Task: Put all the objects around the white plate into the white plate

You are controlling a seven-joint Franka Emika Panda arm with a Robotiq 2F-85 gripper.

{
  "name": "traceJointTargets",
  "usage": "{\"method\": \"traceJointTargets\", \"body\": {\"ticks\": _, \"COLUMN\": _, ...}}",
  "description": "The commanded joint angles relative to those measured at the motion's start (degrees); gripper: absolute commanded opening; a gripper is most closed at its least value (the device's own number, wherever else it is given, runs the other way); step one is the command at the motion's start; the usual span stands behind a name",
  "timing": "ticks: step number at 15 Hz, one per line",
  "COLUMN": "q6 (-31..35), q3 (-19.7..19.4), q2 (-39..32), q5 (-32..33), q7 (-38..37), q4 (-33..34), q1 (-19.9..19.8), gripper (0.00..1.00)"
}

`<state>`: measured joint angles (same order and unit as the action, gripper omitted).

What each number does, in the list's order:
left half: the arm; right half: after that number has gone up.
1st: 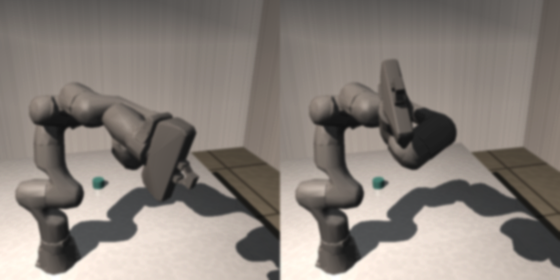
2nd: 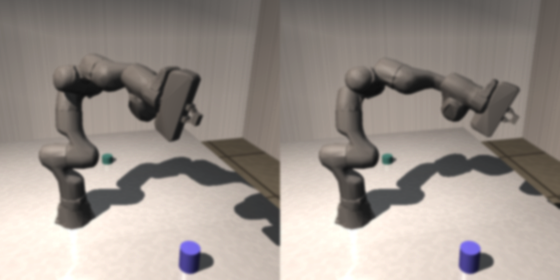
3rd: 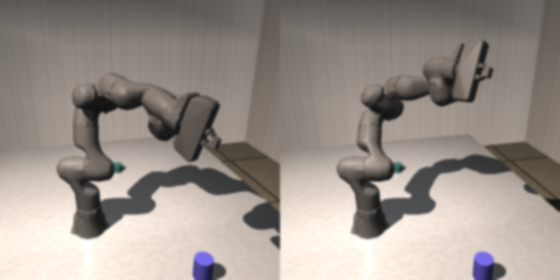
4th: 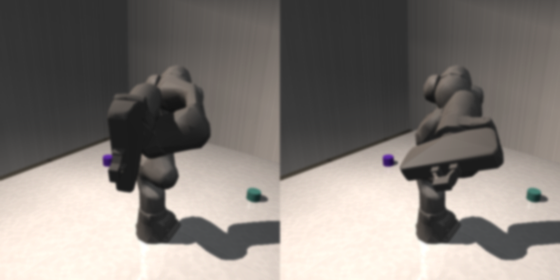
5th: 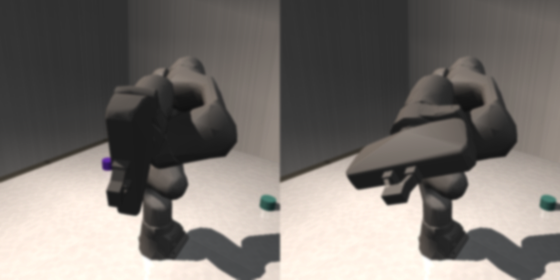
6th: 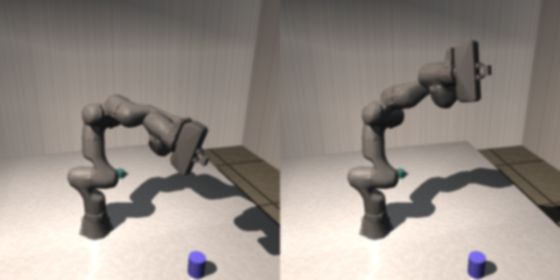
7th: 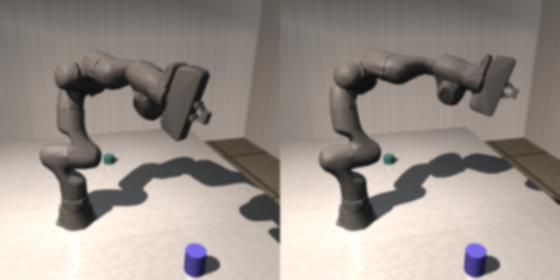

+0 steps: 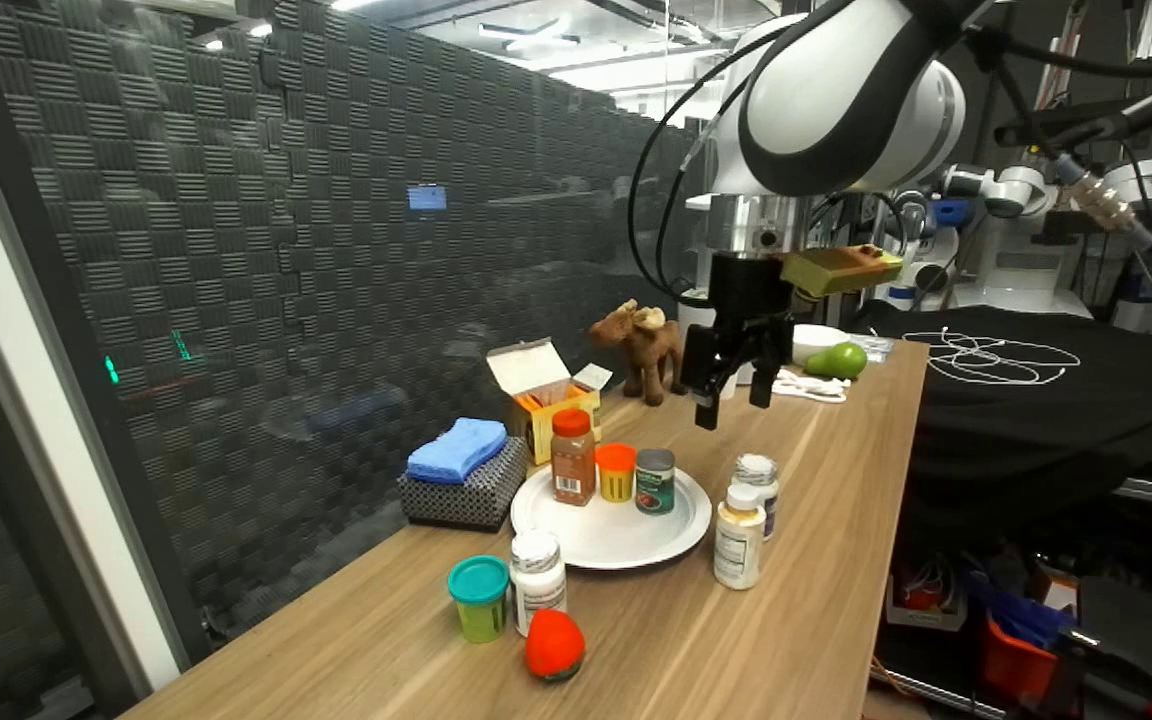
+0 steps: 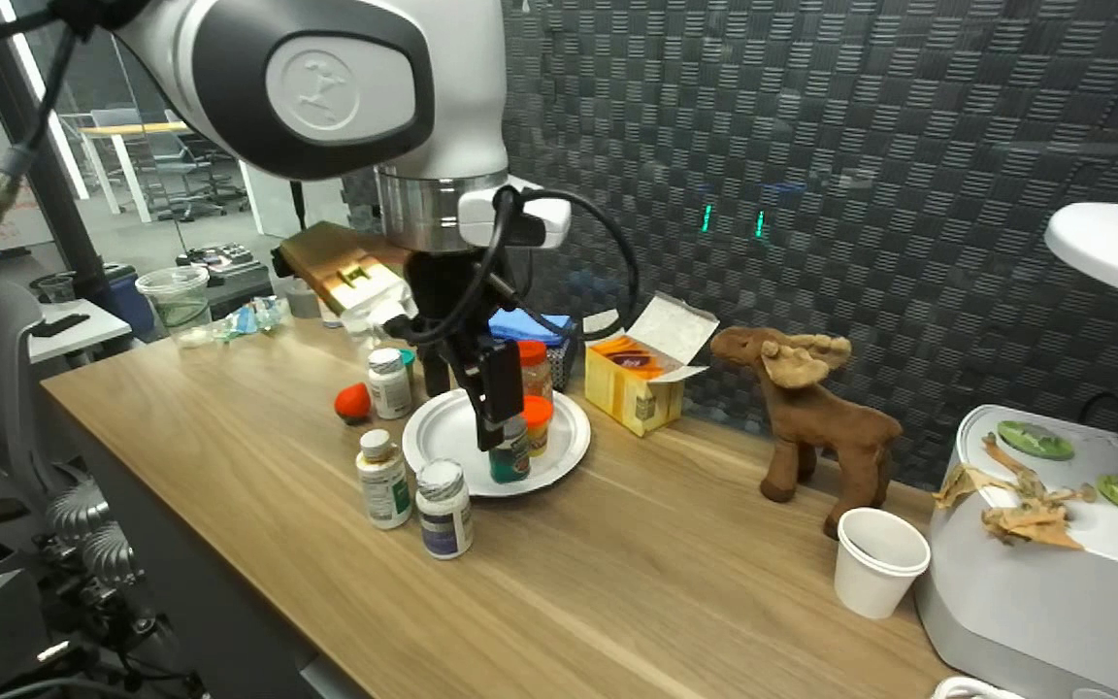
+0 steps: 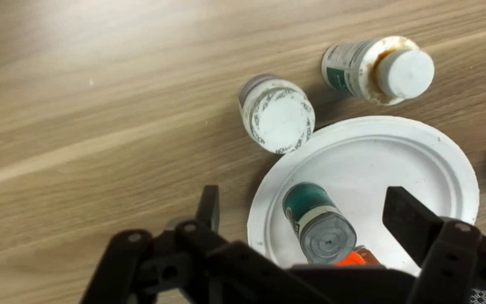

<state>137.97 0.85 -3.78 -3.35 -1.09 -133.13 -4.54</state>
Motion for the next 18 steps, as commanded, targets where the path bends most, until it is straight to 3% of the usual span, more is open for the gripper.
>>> {"method": "traceJointTargets", "body": {"ticks": 1, "q6": -3.2, "q3": -0.9, "q2": 5.2, "q5": -1.9, "q7": -5.5, "q4": -4.0, "q1": 1.3, "gripper": 1.00}}
{"method": "traceJointTargets", "body": {"ticks": 5, "q6": -6.8, "q3": -0.5, "q2": 4.1, "q5": -6.9, "q7": -4.1, "q4": -3.6, "q1": 1.7, "gripper": 1.00}}
{"method": "traceJointTargets", "body": {"ticks": 18, "q6": -7.1, "q3": -2.2, "q2": -3.0, "q5": -5.0, "q7": -7.9, "q4": 0.1, "q1": 1.5, "gripper": 1.00}}
